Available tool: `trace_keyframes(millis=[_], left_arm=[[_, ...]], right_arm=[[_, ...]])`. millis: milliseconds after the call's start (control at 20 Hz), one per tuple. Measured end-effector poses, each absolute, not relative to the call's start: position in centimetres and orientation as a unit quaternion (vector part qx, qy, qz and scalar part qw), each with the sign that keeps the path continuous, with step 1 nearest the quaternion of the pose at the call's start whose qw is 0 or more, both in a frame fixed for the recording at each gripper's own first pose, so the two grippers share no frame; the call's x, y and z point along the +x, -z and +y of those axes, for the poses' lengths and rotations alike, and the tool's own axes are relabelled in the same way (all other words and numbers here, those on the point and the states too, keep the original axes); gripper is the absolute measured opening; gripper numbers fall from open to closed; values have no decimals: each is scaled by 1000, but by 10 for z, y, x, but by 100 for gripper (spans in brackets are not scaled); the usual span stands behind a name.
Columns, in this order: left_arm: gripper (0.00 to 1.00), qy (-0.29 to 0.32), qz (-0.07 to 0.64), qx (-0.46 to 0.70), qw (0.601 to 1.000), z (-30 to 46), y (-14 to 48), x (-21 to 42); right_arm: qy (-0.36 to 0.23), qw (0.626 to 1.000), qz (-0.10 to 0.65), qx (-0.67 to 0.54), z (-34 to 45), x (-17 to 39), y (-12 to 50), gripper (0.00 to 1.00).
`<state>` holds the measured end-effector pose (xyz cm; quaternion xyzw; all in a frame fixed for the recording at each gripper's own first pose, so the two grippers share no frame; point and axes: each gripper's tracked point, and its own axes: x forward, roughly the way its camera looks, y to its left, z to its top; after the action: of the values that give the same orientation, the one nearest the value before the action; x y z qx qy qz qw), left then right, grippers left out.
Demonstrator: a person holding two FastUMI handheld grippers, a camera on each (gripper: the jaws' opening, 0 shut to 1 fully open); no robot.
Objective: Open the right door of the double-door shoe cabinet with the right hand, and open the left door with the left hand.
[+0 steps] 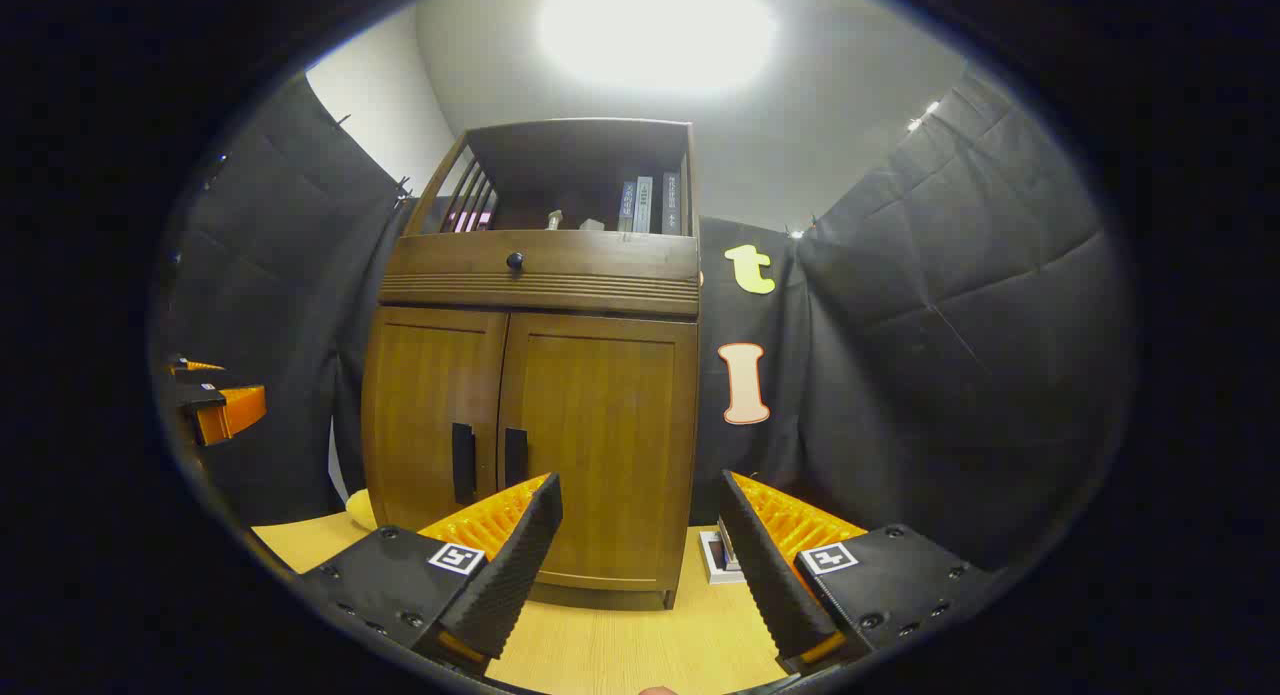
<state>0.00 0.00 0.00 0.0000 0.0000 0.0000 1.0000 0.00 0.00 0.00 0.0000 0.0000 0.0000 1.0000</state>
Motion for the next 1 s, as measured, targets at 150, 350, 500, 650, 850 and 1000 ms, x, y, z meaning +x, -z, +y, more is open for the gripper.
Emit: trace_keyframes(millis=[150, 350, 500, 650, 850, 1000], left_arm=[[92, -2, 4, 8, 1000, 1, 2, 1], [92, -3, 4, 12, 1000, 1, 3, 0], [92, -2, 2, 14, 1000, 1, 0, -1], [92, 1, -2, 16, 1000, 1, -3, -2], [92, 7, -6, 18, 1000, 2, -8, -1], [92, 6, -5, 17, 1000, 2, -8, 0]], right_arm=[[7, 1000, 2, 3, -9, 0, 1, 99], [15, 1000, 6, 9, -17, 1, 2, 99], [20, 1000, 7, 10, -22, 1, 1, 96], [22, 1000, 8, 9, -26, 0, -2, 99], [25, 1000, 4, 8, -30, 2, -9, 99], [23, 1000, 10, 12, -34, 3, -7, 99]])
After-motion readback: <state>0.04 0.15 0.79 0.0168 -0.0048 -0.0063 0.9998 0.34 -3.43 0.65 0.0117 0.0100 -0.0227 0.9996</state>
